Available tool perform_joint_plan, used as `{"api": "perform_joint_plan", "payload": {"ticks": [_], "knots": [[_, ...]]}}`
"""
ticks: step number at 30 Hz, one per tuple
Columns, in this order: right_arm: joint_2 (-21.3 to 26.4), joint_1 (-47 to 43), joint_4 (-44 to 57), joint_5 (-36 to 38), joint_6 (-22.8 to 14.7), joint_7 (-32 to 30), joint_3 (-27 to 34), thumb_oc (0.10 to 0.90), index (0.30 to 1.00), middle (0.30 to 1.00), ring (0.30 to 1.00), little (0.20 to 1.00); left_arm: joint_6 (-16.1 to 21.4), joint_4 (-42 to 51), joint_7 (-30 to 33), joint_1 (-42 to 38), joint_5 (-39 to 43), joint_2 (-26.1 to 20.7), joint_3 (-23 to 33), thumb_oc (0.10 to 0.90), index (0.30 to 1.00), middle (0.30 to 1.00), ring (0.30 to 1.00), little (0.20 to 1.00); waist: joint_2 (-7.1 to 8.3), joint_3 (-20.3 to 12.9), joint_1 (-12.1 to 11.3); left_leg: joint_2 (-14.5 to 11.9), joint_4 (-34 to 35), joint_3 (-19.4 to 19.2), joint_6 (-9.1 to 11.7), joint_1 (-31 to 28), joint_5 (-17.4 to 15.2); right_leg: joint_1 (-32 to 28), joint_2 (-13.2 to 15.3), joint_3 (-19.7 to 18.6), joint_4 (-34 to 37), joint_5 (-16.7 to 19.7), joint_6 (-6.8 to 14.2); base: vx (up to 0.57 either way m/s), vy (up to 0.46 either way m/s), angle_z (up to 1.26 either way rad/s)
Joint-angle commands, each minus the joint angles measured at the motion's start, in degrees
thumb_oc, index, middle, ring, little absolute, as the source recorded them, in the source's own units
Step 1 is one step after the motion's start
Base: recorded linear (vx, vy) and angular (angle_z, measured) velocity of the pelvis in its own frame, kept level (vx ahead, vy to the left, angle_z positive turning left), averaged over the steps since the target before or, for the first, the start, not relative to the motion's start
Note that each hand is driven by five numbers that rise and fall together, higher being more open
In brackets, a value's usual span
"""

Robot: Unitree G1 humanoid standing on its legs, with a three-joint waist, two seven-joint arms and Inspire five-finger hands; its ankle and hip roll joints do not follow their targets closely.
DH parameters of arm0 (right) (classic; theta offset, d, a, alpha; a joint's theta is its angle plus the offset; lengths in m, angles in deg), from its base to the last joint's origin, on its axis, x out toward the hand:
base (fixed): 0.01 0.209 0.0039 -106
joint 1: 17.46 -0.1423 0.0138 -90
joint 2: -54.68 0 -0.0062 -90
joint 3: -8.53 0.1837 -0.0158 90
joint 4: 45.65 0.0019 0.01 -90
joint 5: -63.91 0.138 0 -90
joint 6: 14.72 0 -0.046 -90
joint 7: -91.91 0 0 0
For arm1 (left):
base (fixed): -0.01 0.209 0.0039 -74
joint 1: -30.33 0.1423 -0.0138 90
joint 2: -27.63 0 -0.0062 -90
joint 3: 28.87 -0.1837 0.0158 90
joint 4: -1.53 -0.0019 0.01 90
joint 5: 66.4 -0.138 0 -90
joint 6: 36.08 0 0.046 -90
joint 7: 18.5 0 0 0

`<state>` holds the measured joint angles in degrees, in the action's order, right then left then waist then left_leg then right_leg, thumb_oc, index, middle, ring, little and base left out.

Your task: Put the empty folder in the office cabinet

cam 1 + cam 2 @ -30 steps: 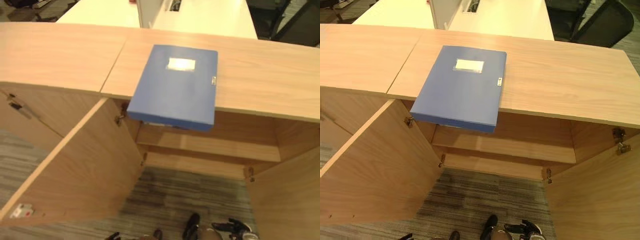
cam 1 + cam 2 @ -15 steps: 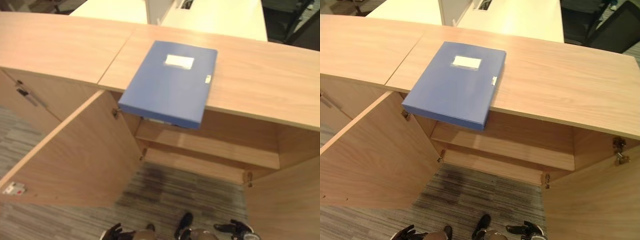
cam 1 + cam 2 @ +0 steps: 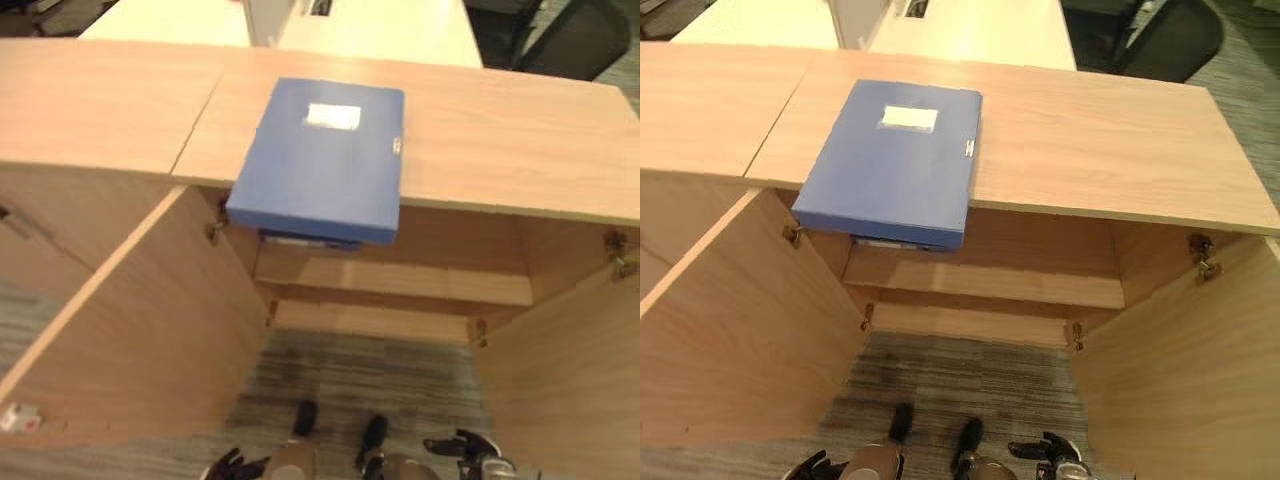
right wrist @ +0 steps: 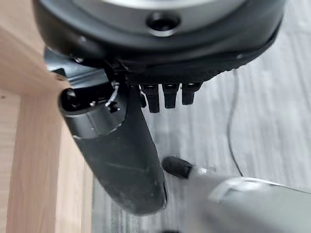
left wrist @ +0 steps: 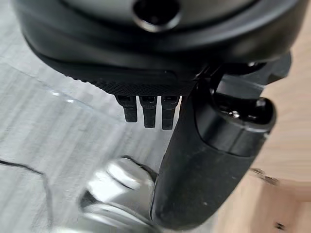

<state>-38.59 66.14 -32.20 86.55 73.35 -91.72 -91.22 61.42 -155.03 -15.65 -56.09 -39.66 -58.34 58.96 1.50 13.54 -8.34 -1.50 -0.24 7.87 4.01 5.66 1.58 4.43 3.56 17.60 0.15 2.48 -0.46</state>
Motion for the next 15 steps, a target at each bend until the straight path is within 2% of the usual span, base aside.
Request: {"api": "perform_joint_plan", "payload": {"ticks": [1, 8, 11, 14, 15], "knots": [[1.3, -0.3, -0.2, -1.2, -0.4, 0.1, -1.4, 0.8, 0.9, 0.9, 0.9, 0.9, 0.7, 3.4, -2.3, 1.2, 3.5, -1.3, -1.9, 0.8, 0.9, 0.9, 0.9, 0.9, 2.25, -4.1, -0.7, 0.4, 5.1, 2.7, -0.8, -2.0, 2.6, -4.6, 1.4, -1.2, 0.9, 0.4, 5.7, 0.08, 0.141, -0.17], [1.1, 0.5, 0.0, -2.5, 0.4, 0.6, -0.7, 0.8, 0.9, 0.9, 0.9, 0.9, 1.1, 21.2, -4.4, 5.7, 11.5, -2.0, -1.6, 0.8, 0.9, 0.9, 0.9, 0.9, 2.06, -5.6, -0.9, 1.4, 5.2, 1.8, -1.7, -4.8, 1.3, -7.1, 2.2, -1.8, 2.5, 1.0, 6.6, 0.04, 0.064, -0.09], [1.5, 0.8, 0.2, -3.6, 1.7, 0.7, -0.3, 0.8, 0.9, 0.9, 0.9, 0.9, -1.8, 28.3, -4.0, 8.6, 14.0, -1.9, -3.1, 0.8, 0.9, 0.9, 0.9, 0.9, 1.51, -6.2, -0.7, 1.8, 5.2, 1.6, -2.2, -5.5, 0.9, -7.8, 2.6, -2.1, 2.8, 1.1, 6.9, 0.05, 0.064, -0.01], [2.5, 0.5, 0.3, -4.9, 2.2, 0.2, -0.1, 0.8, 0.9, 0.9, 0.9, 0.9, -2.0, 38.9, -5.2, 11.1, 14.5, -4.2, -4.4, 0.8, 0.9, 0.9, 0.9, 0.9, 0.6, -6.6, -0.3, 2.3, 5.2, 1.7, -2.6, -6.1, 0.5, -8.2, 3.0, -2.1, 3.2, 1.1, 7.2, 0.03, 0.071, -0.01], [2.5, 0.5, 0.3, -4.9, 2.2, 0.2, -0.1, 0.8, 0.9, 0.9, 0.9, 0.9, -2.0, 38.9, -5.2, 11.1, 14.5, -4.2, -4.4, 0.8, 0.9, 0.9, 0.9, 0.9, 0.6, -6.6, -0.3, 2.3, 5.2, 1.7, -2.6, -6.1, 0.5, -8.2, 3.0, -2.1, 3.2, 1.1, 7.2, 0.05, 0.056, -0.01]]}}
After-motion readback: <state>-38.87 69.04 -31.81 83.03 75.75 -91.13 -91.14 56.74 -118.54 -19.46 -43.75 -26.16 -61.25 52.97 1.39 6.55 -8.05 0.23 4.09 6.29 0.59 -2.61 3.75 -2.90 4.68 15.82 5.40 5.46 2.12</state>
